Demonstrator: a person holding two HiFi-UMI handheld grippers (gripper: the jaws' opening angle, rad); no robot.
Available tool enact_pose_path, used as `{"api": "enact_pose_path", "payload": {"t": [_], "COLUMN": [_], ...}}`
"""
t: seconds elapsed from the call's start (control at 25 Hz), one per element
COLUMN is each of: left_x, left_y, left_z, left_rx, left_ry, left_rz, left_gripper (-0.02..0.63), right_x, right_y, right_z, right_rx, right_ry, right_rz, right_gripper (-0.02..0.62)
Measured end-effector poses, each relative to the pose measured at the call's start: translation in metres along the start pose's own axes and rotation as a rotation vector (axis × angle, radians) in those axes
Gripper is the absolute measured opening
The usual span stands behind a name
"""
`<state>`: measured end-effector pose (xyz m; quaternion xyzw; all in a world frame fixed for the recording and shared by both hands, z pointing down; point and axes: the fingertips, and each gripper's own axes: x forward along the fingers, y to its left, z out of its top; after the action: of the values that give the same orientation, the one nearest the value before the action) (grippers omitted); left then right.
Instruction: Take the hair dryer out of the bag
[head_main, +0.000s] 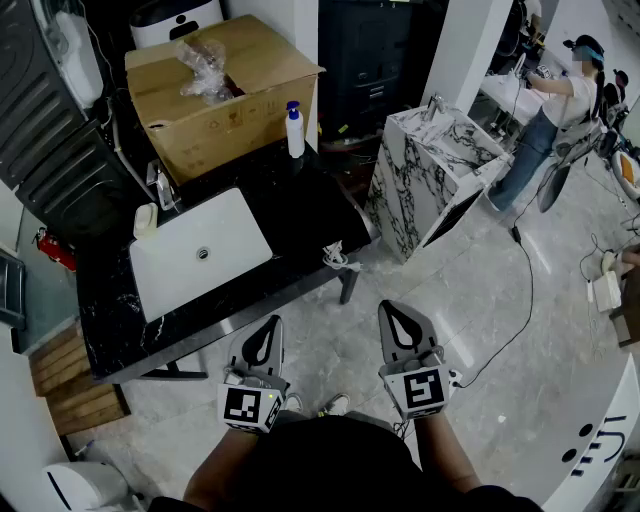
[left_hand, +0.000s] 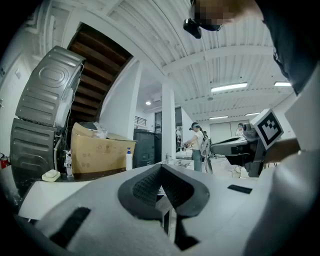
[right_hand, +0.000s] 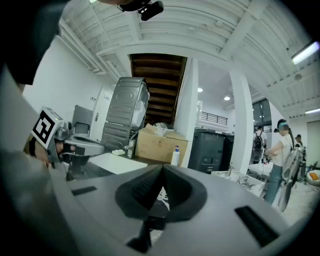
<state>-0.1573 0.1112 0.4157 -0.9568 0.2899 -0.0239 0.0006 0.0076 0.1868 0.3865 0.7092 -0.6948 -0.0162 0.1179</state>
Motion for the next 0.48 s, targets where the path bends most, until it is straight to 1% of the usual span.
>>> {"api": "enact_pose_path", "payload": {"t": [0.2,0.36,0.48], "left_x": [0.005,-0.001,-0.008], "left_y": [-0.003,-0.007,-0.008], "left_z": [0.005,0.001,-0.002], "left_rx": [-0.002,0.003,-0.001], "left_ry": [0.005,0.021,0.031], "left_rz": [0.013,0.043,0.074], "left_gripper": [0.020,0.020,0.020], "right_x": [0.002,-0.008,-0.016], "right_y": [0.001,0.004,0.007], "right_z": [0.003,-0.010,-0.028], "right_rx": [0.026,0.095,0.090], "right_ry": [0.006,0.007,0.028], "right_rz": [0.025,0.084,0.114], "right_gripper": [0.012,0.012,0.012]}}
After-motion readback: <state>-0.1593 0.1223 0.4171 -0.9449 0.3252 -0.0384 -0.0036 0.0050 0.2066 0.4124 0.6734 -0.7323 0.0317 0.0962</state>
